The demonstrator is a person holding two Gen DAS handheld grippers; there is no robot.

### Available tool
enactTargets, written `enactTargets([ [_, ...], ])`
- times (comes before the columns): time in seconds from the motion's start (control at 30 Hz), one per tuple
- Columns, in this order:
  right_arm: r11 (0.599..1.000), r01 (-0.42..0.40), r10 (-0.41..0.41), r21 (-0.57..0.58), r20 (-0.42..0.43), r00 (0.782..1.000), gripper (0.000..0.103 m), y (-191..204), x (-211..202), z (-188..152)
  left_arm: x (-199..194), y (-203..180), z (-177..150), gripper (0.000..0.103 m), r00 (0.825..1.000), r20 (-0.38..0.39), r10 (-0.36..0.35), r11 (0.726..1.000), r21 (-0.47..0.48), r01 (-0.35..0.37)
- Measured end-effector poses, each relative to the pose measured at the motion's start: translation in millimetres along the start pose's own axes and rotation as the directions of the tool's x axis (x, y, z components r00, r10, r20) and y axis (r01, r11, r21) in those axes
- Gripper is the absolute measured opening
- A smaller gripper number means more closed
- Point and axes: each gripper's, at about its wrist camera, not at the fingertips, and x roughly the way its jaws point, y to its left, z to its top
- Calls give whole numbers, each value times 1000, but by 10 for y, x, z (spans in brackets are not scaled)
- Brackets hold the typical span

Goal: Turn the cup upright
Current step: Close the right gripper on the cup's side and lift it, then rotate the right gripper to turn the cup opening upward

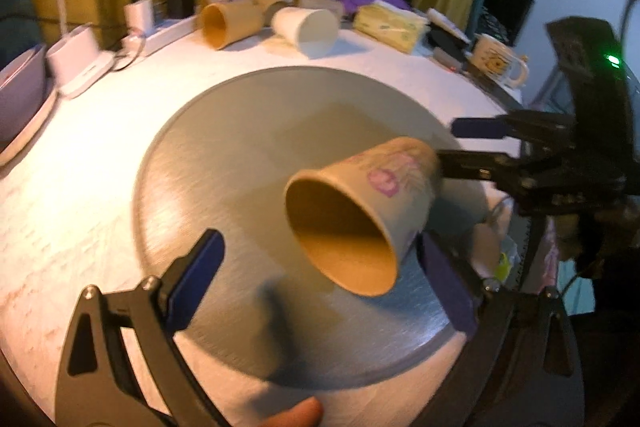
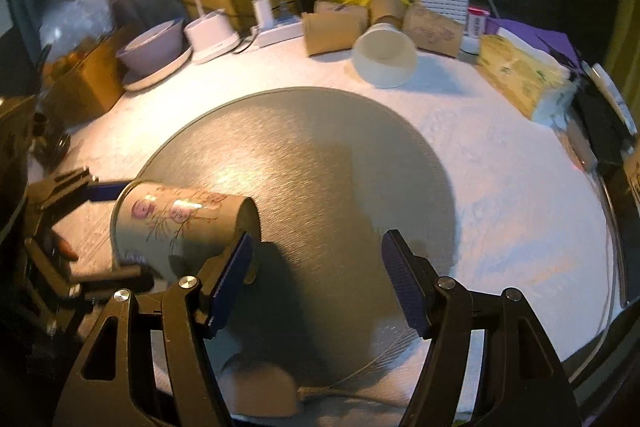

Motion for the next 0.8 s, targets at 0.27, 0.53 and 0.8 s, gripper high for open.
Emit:
enactTargets([
  [0.27, 991, -56, 56, -118, -8, 998, 70, 318, -239, -44, -136, 253, -172, 98, 996, 12, 88, 994, -74, -87],
  [0.53, 939, -65, 68, -337, -3, 998, 75, 735, -133, 155, -312, 528, -228, 98, 986, 92, 139, 968, -222, -116],
  [0.8, 870, -74, 42, -487, -76, 996, 75, 1033, 280, 453, -353, 717, -314, 98, 988, 111, 109, 949, -307, -70],
])
